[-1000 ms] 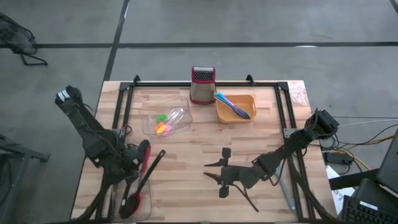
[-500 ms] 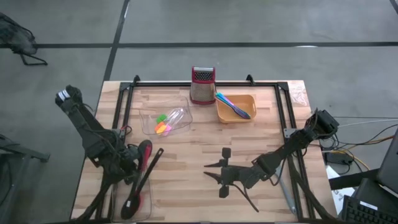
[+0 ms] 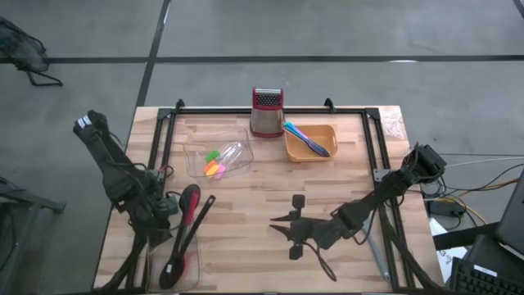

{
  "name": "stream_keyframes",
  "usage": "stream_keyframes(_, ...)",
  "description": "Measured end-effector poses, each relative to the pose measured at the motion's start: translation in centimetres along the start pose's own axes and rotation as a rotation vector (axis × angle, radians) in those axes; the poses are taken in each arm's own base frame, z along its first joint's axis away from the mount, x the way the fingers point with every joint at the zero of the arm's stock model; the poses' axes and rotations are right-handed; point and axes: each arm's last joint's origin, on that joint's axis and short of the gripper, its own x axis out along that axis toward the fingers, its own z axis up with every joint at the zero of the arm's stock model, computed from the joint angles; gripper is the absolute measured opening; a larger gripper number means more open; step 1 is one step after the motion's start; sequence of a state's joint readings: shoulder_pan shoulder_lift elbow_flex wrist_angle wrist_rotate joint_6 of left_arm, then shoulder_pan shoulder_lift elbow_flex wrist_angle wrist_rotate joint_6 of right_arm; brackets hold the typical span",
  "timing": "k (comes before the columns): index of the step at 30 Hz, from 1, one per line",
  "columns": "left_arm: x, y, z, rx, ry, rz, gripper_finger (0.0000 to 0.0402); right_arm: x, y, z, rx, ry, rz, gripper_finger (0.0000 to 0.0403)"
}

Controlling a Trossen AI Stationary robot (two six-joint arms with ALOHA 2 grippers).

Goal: Pick & Place Kitchen Items
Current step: Put the gray serving spoon into the bottom transparent bin

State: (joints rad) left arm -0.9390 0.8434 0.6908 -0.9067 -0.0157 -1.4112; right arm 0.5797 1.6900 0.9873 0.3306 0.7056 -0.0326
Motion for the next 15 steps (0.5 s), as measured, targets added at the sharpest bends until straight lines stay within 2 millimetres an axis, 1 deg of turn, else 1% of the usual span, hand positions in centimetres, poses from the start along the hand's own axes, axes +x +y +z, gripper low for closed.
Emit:
stream_keyframes(3,-1.1,-0.5,0.2,0.036,-0.054,-0.045,0.0223,-0.1,-0.1,-0.5,0.007,0.047,0.0,0.0068)
stream_keyframes(6,-2.3,-1.2,0.7,0.094,-0.179,-0.084,0.0223,-0.3,-0.2,-1.1,0.05,0.119,-0.004,0.0064)
stream_keyframes(8,-3.1,-2.1,1.2,0.136,-0.32,-0.131,0.0223,-0.5,-0.4,-1.8,0.093,0.186,-0.016,0.0063)
stream_keyframes(12,-3.8,-4.3,2.4,0.254,-0.687,-0.219,0.0223,-1.1,-0.7,-3.5,0.212,0.344,-0.069,0.0072)
stream_keyframes(15,-3.7,-5.8,2.8,0.374,-0.836,-0.237,0.0223,-1.5,-1.1,-4.7,0.299,0.449,-0.113,0.0086)
